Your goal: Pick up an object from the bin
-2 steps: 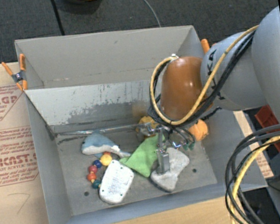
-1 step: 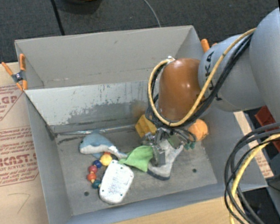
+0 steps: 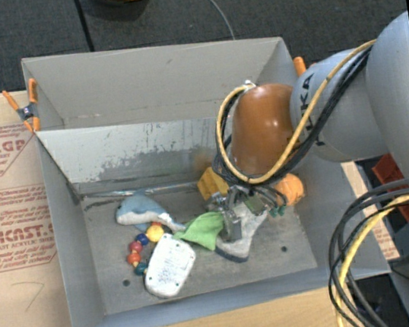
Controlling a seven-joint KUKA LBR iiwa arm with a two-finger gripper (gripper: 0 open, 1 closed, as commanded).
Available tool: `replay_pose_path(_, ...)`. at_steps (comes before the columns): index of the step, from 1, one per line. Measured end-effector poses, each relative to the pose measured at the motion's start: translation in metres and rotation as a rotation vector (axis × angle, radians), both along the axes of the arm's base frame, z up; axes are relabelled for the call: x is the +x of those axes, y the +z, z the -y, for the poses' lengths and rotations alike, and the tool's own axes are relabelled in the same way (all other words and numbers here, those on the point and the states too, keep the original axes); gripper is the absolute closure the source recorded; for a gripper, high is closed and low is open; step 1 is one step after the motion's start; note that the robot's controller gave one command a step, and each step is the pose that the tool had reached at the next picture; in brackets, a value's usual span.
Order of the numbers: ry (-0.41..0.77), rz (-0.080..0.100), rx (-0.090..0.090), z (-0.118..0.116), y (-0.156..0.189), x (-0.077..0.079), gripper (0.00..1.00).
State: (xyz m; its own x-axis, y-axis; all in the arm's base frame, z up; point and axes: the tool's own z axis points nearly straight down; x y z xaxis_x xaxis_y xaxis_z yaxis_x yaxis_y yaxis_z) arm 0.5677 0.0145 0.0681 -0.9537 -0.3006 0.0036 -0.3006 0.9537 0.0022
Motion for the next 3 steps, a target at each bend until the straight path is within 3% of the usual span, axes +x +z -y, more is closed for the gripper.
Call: replay_pose_path(3,0.002,-0.004,0.0,0.0,0.04,-0.002,1.0)
